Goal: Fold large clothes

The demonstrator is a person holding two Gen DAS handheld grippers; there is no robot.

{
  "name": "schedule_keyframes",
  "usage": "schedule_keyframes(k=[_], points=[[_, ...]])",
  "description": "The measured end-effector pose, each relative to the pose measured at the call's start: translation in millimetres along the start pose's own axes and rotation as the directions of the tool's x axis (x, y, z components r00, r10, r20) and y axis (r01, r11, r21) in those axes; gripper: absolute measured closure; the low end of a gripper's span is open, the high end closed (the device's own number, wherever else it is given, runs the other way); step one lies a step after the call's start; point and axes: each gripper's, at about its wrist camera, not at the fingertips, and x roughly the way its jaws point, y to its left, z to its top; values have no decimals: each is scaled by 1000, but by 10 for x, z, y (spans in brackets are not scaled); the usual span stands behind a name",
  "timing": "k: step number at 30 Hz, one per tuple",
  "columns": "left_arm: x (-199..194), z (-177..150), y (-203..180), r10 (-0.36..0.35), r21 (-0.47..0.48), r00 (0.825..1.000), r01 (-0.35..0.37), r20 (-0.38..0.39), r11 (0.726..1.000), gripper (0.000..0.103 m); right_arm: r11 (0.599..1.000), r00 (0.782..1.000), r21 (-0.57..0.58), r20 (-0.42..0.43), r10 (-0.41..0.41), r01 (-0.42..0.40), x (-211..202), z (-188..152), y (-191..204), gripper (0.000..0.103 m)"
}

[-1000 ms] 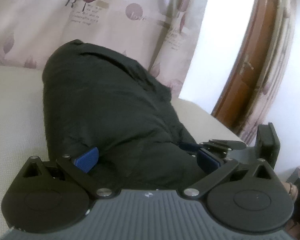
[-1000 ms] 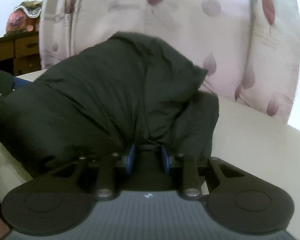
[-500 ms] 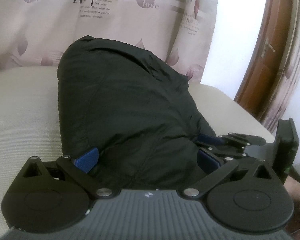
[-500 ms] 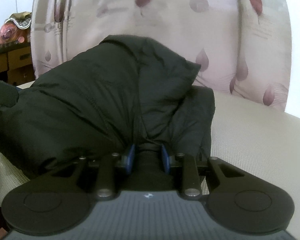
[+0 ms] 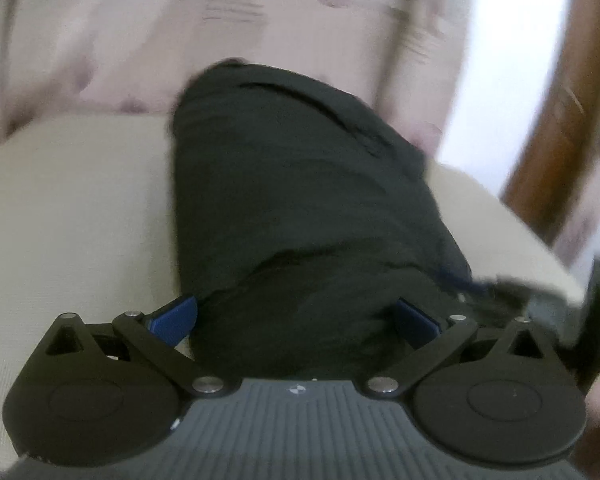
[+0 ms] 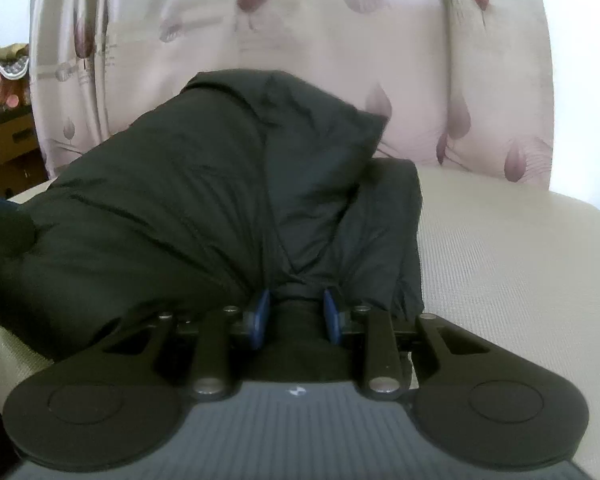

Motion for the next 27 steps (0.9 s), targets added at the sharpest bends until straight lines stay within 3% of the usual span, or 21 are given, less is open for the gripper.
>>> schedule_keyframes(k=[2, 4, 12, 27], points=[[-146, 3, 124, -4, -43, 998, 7, 67, 999, 0, 1000, 1000, 10, 5, 4, -4, -21, -17, -10, 75], [-222, 14, 145, 6, -18, 994, -4, 107, 1000, 0, 1000, 1000, 12, 12, 5, -5, -21, -28, -21, 75], [-11, 101, -353, 85, 199, 992, -103, 95, 975, 0, 1000, 999, 23, 32, 7, -8, -26, -50, -38, 75], [197, 81, -402, 108, 203, 993, -117, 57, 972, 0, 999, 999, 39, 46, 4, -6, -51, -74, -24, 74]])
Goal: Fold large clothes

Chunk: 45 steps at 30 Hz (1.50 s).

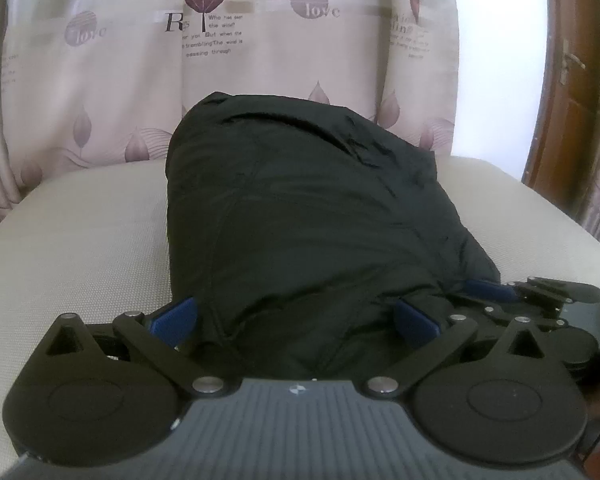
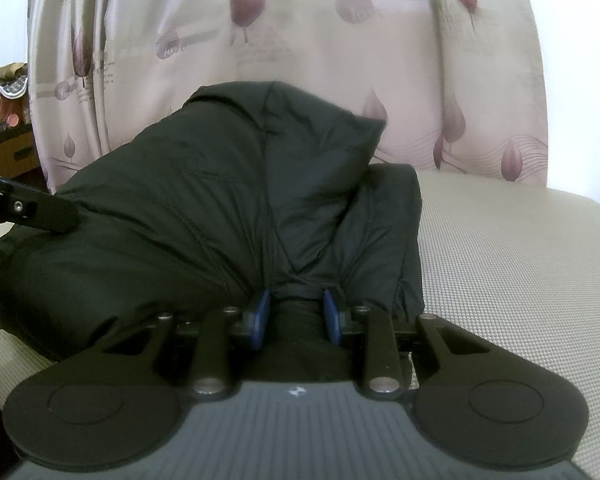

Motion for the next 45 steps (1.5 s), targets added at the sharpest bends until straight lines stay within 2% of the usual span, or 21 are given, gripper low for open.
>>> schedule_keyframes(k=[10, 13, 16, 19, 22, 23, 25, 29, 32, 35, 38, 40, 42, 45], points=[[2, -4, -28, 12, 18, 1000, -12, 5, 1000, 0, 1000, 1000, 6, 4, 2, -2, -10, 0, -3, 74], [-82, -42, -110, 51, 50, 997, -54, 59, 997, 0, 1000, 1000, 9, 6, 3, -3, -12, 0, -8, 74], [-246, -90, -143, -13, 34, 991, 9, 136, 999, 0, 1000, 1000, 13, 8, 4, -5, -13, -3, -11, 74], [-223, -63, -90, -65, -10, 991, 67, 114, 998, 0, 1000, 1000, 15, 11, 2, -3, -15, -6, 2, 74], [-38, -87, 20, -115, -80, 993, 118, 39, 990, 3, 1000, 1000, 16, 14, 1, -2, -14, -9, -1, 74], [5, -117, 61, -138, -97, 990, 141, 36, 985, 2, 1000, 1000, 17, 14, 1, -2, -16, -11, -5, 74], [14, -166, 48, -136, -74, 989, 140, 60, 987, 2, 1000, 1000, 19, 17, 2, -3, -19, -14, -2, 74], [96, -247, -63, -94, -9, 995, 94, 41, 996, 0, 999, 1000, 32, 19, 4, -5, -26, -17, -4, 74], [116, -268, -57, -96, -29, 995, 97, 33, 995, 0, 997, 1000, 68, -4, 30, -30, -44, 43, -68, 73], [124, -280, -41, -101, -28, 994, 102, 40, 994, 0, 998, 996, 30, -77, 49, -46, -85, 351, -136, 71], [113, -293, -53, -103, -26, 994, 104, 48, 994, 0, 993, 998, -112, 55, 43, -36, -329, 822, -3, 71], [112, -295, -50, -106, -25, 993, 107, 51, 994, 0, 976, 990, -198, 97, 105, -84, -360, 1228, 165, 71], [109, -298, -39, -109, -26, 993, 110, 53, 994, 0, 941, 981, -308, 85, 173, -140, -212, 1617, 456, 72], [96, -316, -54, -105, -25, 993, 107, 59, 994, 0, 862, 969, -455, -8, 247, -224, 296, 2015, 971, 72]])
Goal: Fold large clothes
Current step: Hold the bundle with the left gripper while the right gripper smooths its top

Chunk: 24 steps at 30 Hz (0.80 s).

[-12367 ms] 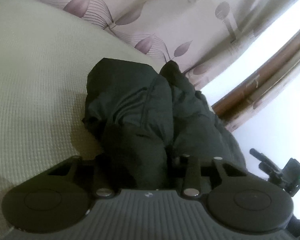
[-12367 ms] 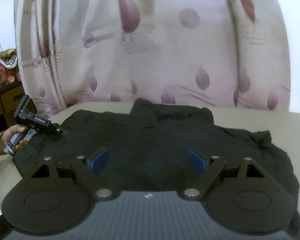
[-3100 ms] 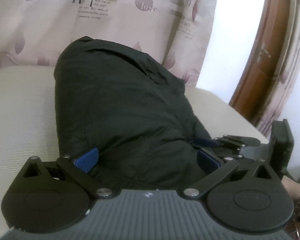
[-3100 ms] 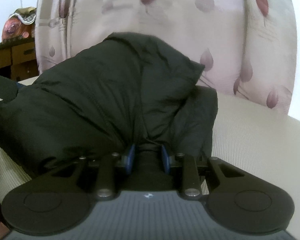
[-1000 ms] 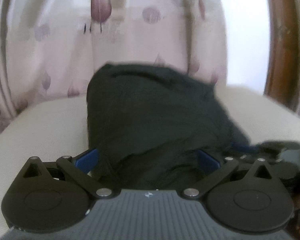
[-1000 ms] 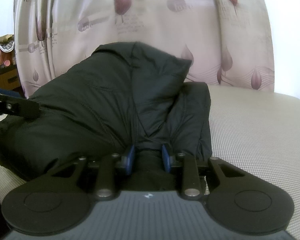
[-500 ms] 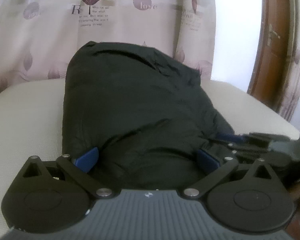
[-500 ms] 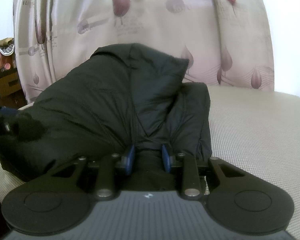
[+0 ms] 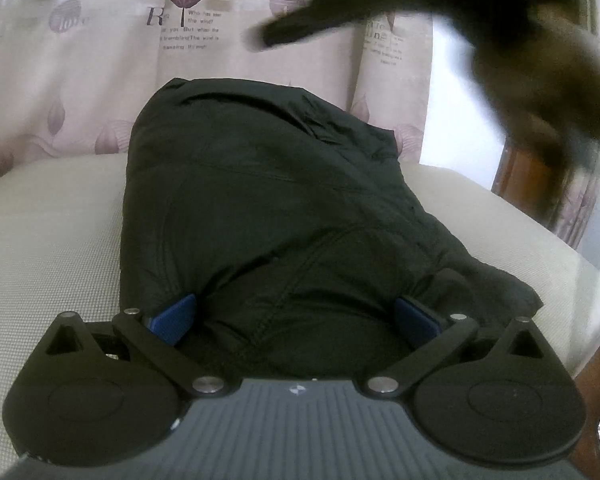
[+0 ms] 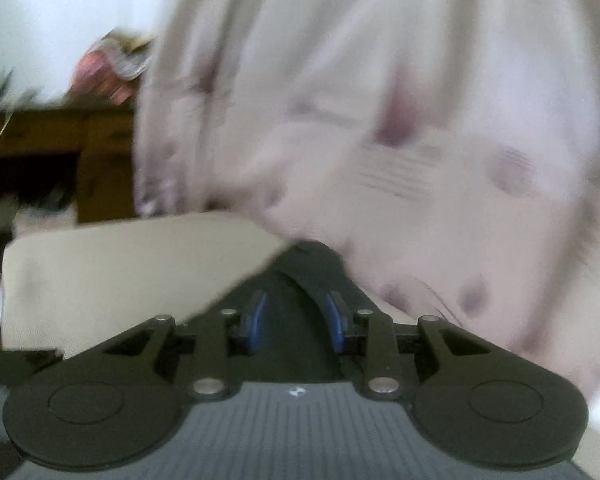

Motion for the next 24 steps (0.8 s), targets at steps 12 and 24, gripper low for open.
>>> schedule_keyframes(k=[12, 24], points=[[-13, -39, 57, -31, -4, 999, 31, 19, 1000, 0, 987, 916, 158, -392, 90, -29, 1968, -148, -307, 78], [-1, -38, 70, -56, 1, 998, 56, 20, 998, 0, 955, 889, 293, -447, 101, 38, 2197, -655, -508, 78]])
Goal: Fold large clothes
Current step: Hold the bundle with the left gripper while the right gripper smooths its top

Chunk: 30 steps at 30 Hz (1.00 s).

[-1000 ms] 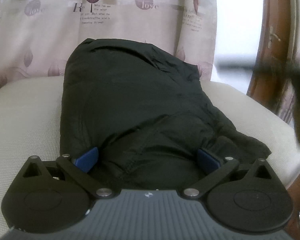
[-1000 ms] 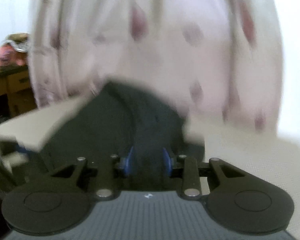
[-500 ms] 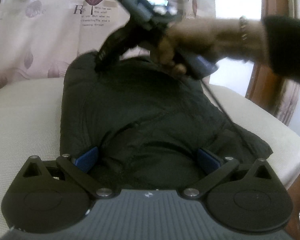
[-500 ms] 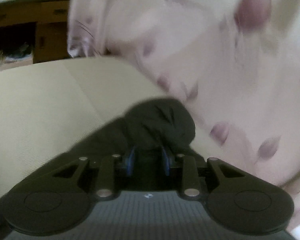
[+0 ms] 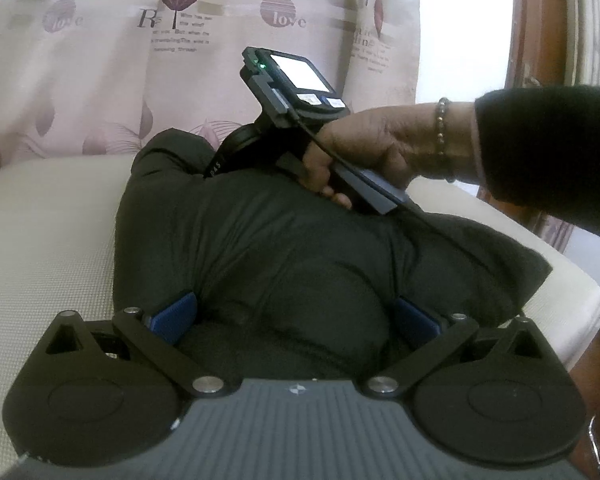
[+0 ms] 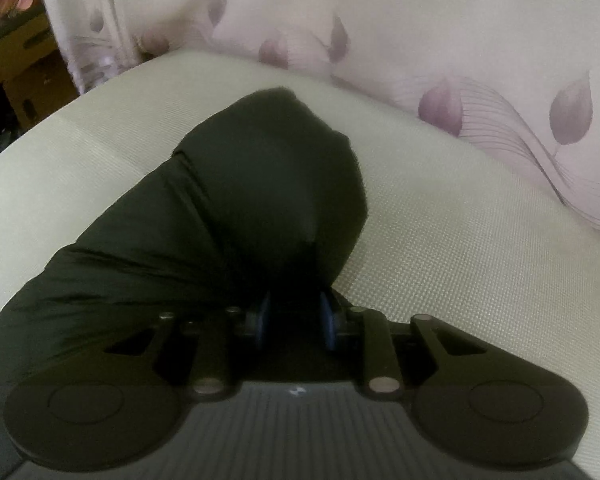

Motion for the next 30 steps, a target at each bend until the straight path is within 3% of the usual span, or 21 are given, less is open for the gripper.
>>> schedule_keyframes(k=[5, 9, 11, 15, 20, 25, 28, 30], points=[[31, 12, -30, 17, 24, 999, -16, -43, 1000, 0, 996, 1000, 81, 13, 22, -23, -137, 19, -167, 75], [22, 29, 3, 15, 22, 998, -13, -53, 1000, 0, 1000, 991, 2, 131, -3, 3, -924, -143, -108, 74], [30, 38, -4, 21, 19, 998, -20, -56, 1000, 0, 996, 986, -74, 160, -47, 59, -1254, -301, -23, 74], [33, 27, -15, 27, 18, 999, -27, -46, 999, 0, 974, 986, -165, 74, -146, 157, -1280, -641, -10, 74], [5, 2, -32, 20, 21, 1000, -19, -24, 1000, 0, 992, 991, 30, 64, -122, 120, -964, -920, -281, 75], [40, 22, -12, 7, 16, 999, -6, -39, 1000, 0, 993, 988, 56, 103, -111, 106, -869, -1068, -348, 76], [43, 25, -10, 16, 24, 999, -15, -48, 1000, 0, 984, 988, 143, 99, -117, 103, -1151, -1013, -426, 75], [36, 23, 5, 6, 23, 999, -5, -46, 1000, 0, 987, 967, 142, 229, -109, 77, -1547, -1140, -325, 74]])
